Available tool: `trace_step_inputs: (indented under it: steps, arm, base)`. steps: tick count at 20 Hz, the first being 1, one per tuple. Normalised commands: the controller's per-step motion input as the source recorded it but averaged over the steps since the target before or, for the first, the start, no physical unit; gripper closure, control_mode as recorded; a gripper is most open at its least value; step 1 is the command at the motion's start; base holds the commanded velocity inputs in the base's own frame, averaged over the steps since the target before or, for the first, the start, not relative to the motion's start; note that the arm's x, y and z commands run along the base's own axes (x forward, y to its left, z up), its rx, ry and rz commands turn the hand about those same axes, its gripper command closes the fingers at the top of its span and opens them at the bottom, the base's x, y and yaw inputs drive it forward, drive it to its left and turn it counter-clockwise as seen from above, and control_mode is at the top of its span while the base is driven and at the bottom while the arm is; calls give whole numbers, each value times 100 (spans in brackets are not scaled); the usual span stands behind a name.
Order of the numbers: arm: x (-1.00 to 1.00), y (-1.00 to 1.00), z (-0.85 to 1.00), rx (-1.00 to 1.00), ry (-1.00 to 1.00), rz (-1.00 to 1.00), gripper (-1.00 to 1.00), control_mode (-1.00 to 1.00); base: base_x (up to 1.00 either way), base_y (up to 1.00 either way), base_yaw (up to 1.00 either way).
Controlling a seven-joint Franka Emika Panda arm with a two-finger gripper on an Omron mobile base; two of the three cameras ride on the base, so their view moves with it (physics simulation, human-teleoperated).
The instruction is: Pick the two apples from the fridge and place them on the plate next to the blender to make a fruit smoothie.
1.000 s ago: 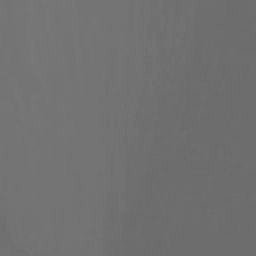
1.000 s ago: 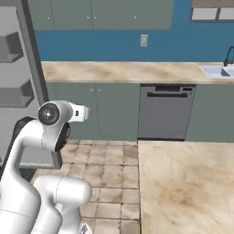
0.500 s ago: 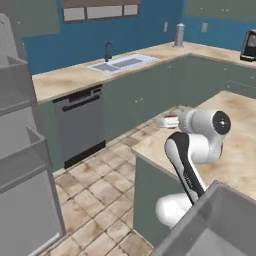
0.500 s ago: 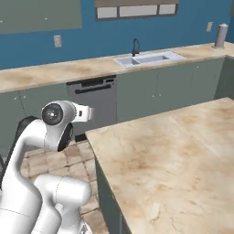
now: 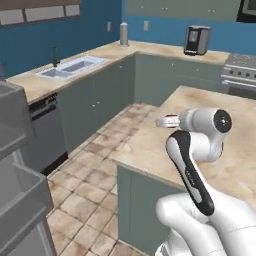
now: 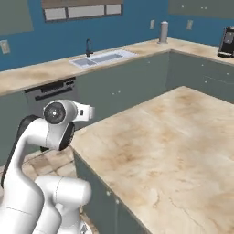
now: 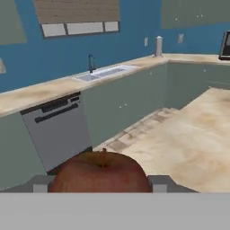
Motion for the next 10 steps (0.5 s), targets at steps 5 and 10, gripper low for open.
trace_step_inputs:
  steps: [5, 10]
  arm:
    - [0, 0, 0, 0, 0, 0, 100, 100]
    - [0, 0, 0, 0, 0, 0, 100, 100]
  base:
    - [-5, 0, -90]
    - [0, 0, -86]
